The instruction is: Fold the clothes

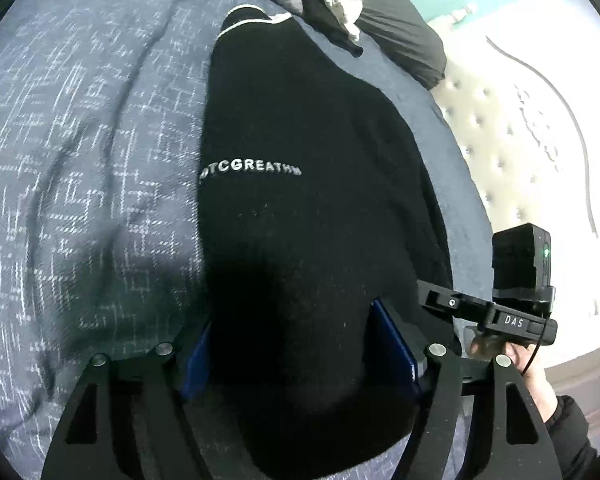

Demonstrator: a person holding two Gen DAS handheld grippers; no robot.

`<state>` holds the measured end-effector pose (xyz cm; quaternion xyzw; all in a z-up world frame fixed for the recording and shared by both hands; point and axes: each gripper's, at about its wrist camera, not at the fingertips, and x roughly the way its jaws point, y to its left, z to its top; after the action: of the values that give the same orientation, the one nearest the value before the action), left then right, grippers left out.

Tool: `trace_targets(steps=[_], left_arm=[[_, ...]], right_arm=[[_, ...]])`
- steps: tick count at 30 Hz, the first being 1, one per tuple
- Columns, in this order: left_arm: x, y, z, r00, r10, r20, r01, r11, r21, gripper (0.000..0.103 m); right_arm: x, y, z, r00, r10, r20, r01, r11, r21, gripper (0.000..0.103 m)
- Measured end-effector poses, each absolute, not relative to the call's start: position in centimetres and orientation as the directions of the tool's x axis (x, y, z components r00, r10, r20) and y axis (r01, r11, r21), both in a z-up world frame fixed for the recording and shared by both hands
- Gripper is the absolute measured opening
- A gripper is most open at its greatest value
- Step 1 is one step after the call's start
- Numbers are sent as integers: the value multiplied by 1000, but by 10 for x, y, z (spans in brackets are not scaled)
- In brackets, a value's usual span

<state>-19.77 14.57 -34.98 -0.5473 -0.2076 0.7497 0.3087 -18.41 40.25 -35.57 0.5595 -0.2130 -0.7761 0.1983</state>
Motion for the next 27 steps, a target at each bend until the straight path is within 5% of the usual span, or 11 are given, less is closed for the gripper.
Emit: trace_targets(steps=[5,9,27], left_arm=[[-199,154,-347,-233,657,-717,-261,-752,-605,72],[-193,153,-333,-265,637,-724,-271,-769,-578,57],[-199,265,-201,-275,683,-677,-423,-718,-552,50]], right_arm=[[-181,401,-350,-321,-531,-784,90,-841,533,42],[-173,400,-334,-347,-504,-791,136,-862,489,31],[-163,491,-197,-467,-502,-728,192,-861,471,29]])
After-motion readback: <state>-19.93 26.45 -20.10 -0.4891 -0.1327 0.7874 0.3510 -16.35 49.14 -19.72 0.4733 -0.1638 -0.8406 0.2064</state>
